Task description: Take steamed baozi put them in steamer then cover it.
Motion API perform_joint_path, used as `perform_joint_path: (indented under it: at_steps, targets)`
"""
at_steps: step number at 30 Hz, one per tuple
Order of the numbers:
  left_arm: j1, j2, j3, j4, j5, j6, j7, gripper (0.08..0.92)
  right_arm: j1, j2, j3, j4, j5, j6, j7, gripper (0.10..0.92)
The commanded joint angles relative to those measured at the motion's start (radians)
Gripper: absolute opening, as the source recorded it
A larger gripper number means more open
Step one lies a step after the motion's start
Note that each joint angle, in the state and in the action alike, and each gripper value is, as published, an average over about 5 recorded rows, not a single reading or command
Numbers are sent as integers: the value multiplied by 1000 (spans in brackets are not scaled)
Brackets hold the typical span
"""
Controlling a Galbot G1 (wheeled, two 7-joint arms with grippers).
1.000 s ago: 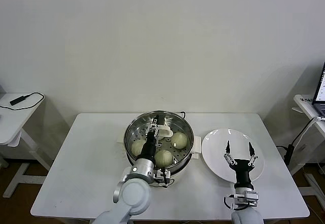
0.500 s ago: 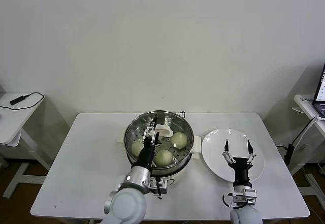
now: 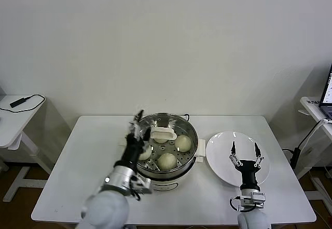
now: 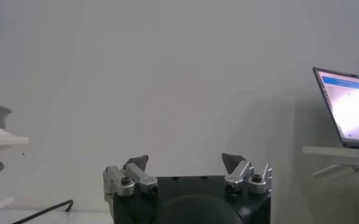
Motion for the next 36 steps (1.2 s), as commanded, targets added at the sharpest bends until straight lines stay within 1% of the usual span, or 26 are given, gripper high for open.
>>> perform_joint_path:
  at_steps: [1, 3, 6, 9, 13, 17, 26, 36]
  targets:
    - [-16, 1, -376, 287, -844, -356, -377, 823, -14, -50, -28, 37, 195, -115, -31, 823]
    - [-19, 7, -406, 400, -981, -490, -366, 823, -16, -59, -34, 43, 227, -131, -38, 823]
    - [-23, 8, -428, 539, -1137, -626, -299, 823, -18, -69, -44, 52, 252, -150, -44, 823]
    - [-25, 2, -434, 629, -1256, -719, -239, 823, -19, -73, -52, 56, 262, -158, -51, 823]
    - [-18, -16, -438, 672, -1304, -781, -188, 823, -29, -81, -55, 69, 278, -181, -70, 823]
    - [6, -30, -436, 652, -1301, -796, -161, 823, -37, -89, -57, 73, 294, -173, -74, 823]
    - [80, -41, -444, 582, -1277, -764, -158, 823, -56, -120, -48, 86, 302, -161, -65, 823]
    - [150, -54, -445, 564, -1273, -749, -134, 823, -59, -108, -48, 87, 303, -151, -67, 823]
